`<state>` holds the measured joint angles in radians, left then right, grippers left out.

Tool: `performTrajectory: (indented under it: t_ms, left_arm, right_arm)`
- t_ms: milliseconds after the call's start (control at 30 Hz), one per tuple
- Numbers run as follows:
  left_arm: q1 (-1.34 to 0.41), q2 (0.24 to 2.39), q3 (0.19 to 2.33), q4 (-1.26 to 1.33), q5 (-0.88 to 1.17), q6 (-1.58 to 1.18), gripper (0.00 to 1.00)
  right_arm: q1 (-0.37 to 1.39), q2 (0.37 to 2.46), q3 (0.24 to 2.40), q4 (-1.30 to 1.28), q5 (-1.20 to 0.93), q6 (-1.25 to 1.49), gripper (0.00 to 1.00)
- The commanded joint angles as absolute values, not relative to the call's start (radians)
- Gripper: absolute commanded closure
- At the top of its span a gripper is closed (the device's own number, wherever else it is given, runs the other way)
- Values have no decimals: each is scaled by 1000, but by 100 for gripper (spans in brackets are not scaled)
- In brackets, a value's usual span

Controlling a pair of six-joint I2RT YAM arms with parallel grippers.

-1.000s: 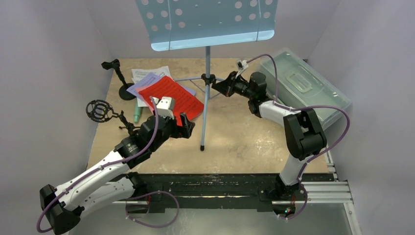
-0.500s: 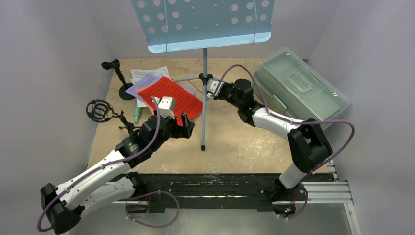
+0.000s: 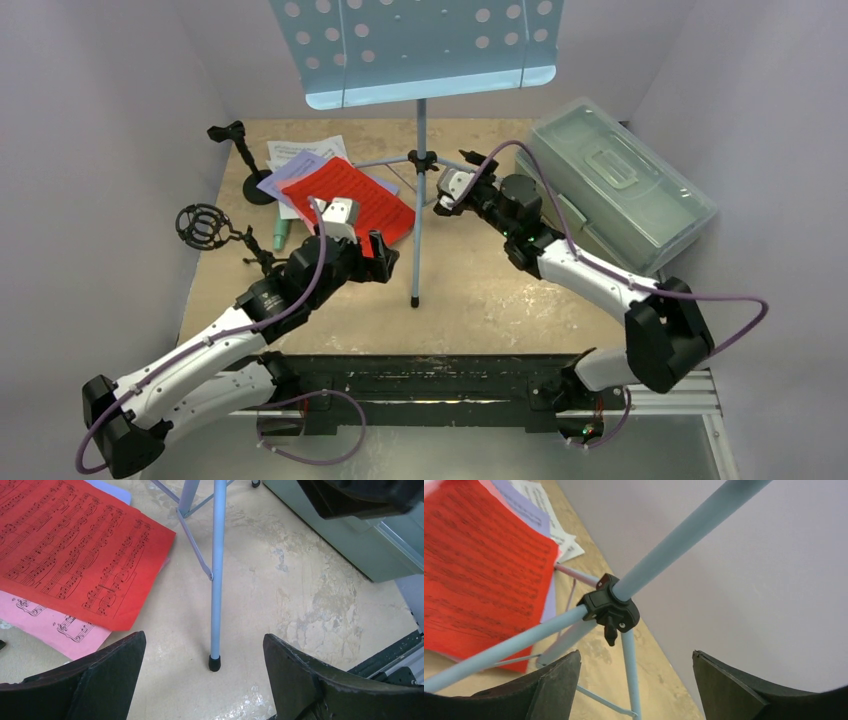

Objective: Pack up the instrument practice props
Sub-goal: Unscrew the knob on the music stand.

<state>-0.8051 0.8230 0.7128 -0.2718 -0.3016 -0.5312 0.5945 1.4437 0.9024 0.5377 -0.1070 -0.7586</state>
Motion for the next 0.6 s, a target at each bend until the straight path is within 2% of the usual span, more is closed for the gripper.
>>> performTrajectory:
  t_ms: [0, 167, 300, 367, 567]
  left_arm:
    - [-798, 795, 724, -243, -291, -524, 13]
    - [-798, 778, 715, -198, -281, -537, 12]
    - [-798, 764, 696, -178, -285, -559, 6]
    - [-798, 756, 686, -182, -311, -575, 1]
    - [-799, 715, 655, -161, -333, -601, 0]
  right_arm:
    - [589, 1336, 870, 389, -259, -528, 10]
    - [502, 1305, 950, 88, -596, -473, 4]
    - [374, 1303, 1005, 24, -808, -373, 3]
    - [352, 1298, 1031, 4, -831, -368, 3]
    - [328, 1299, 1065, 50, -869, -178, 2]
